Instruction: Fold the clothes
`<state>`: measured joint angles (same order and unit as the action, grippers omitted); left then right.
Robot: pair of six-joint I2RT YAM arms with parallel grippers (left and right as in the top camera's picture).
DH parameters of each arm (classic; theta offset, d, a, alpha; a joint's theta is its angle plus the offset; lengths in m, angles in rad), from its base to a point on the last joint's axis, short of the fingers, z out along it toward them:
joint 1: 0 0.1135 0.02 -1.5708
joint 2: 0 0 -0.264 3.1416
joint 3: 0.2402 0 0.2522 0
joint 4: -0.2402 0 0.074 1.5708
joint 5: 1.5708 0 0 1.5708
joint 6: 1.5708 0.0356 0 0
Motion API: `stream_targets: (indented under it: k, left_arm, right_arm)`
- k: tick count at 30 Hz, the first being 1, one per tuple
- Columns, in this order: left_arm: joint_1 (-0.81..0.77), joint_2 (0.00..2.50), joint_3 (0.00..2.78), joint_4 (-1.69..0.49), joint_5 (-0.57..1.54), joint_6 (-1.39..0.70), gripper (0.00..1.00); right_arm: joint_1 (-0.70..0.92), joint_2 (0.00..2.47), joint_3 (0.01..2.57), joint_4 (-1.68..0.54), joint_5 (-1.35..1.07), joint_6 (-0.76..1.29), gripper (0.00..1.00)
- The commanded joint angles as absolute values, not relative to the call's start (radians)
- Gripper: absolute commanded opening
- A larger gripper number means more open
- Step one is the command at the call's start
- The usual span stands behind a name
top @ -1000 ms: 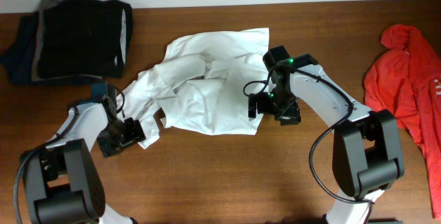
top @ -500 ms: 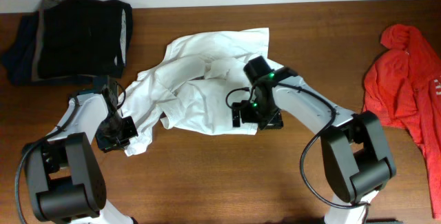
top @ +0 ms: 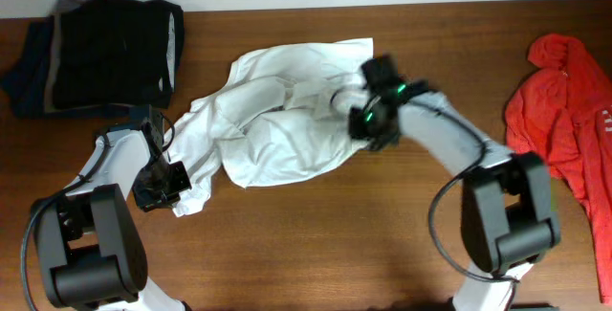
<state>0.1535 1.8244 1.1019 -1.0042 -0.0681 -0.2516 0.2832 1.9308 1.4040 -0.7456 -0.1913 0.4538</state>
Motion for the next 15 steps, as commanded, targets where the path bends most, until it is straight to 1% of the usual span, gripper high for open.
stream_targets:
  k: [1,2,3,5,6,9,10,11,12,15]
  left_arm:
    - [0.16,1.832,1.115,-0.997,-0.068,-0.262,0.0]
    - [0.16,1.832,1.115,-0.995,-0.068,-0.262,0.01]
    - [0.16,1.832,1.115,-0.991,-0.067,-0.262,0.0]
    - [0.16,1.832,1.114,-0.978,-0.052,-0.262,0.0]
    - [0.16,1.832,1.114,-0.974,-0.041,-0.262,0.01]
    - [0.16,1.832,1.114,-0.979,-0.041,-0.262,0.01]
    - [0.16,1.832,1.114,-0.983,-0.041,-0.262,0.0]
    - [0.16,1.832,1.114,-0.993,-0.041,-0.262,0.01]
    - [0.16,1.832,1.114,-0.999,-0.041,-0.262,0.0]
    - [0.16,1.832,1.114,-1.0,-0.041,-0.262,0.01]
  right_arm:
    - [0.17,1.921,1.499,-0.78,-0.185,0.371,0.95]
    - [0.154,1.921,1.498,-0.833,-0.207,0.371,0.99]
    - [0.155,1.921,1.485,-0.897,-0.237,0.371,0.99]
    - [0.192,1.921,1.452,-0.942,-0.29,0.37,0.99]
    - [0.258,1.921,1.402,-0.908,-0.292,0.371,0.98]
    - [0.39,1.921,1.293,-0.732,-0.291,0.391,0.99]
    - [0.427,1.921,1.254,-0.666,-0.266,0.423,0.99]
    - [0.459,1.921,1.224,-0.633,-0.186,0.48,0.99]
    - [0.469,1.921,1.214,-0.627,-0.145,0.504,0.99]
    - [0.472,1.921,1.214,-0.639,-0.142,0.512,0.99]
